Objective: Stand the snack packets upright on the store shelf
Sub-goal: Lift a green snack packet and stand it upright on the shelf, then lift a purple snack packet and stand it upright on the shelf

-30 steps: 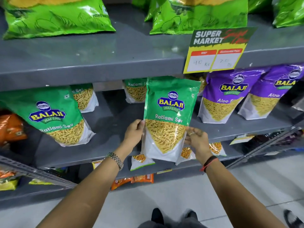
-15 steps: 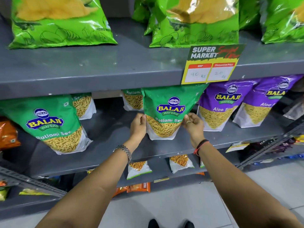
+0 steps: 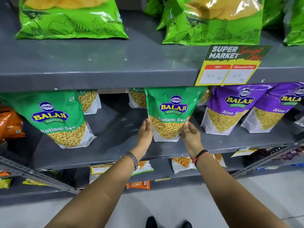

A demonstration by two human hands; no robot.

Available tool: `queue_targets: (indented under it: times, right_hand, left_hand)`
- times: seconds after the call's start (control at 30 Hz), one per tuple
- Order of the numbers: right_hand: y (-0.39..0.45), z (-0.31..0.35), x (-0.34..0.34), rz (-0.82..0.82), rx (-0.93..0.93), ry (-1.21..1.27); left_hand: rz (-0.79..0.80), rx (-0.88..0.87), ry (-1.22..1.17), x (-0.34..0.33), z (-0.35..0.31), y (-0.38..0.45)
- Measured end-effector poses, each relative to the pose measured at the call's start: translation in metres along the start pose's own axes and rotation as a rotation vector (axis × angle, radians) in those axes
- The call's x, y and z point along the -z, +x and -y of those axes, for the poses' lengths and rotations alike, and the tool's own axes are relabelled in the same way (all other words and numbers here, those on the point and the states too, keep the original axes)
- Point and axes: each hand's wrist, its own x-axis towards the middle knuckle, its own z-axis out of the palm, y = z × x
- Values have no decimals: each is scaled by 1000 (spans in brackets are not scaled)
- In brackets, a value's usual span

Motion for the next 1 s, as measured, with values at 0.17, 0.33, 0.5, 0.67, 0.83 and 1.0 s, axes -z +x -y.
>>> queue_targets:
  times: [0.17,0.33,0.5,0.67,0.83,1.0]
  right_hand:
    - [-6,-6,-25,49,-45,76]
    - [-9,-11,-55,110,-98,33]
    - [-8,-14,-64,142,-112,11]
    - [-7,-9,-38,51,-119,-34]
    - [4,-9,42,-174,-30,-35]
    - [23,18,143,-395,94,-67]
  left_hand:
    - [-132,-10,-114,11,-2,-3]
    - [-268,-32,-134,32,-2,-3]
    - [-243,-39,-138,45,5,-3]
    - [-413,65,-248,31,8,-11]
    - [-505,289,-461,-24,30,-20]
    - [-17,344,-406,-96,3,-24]
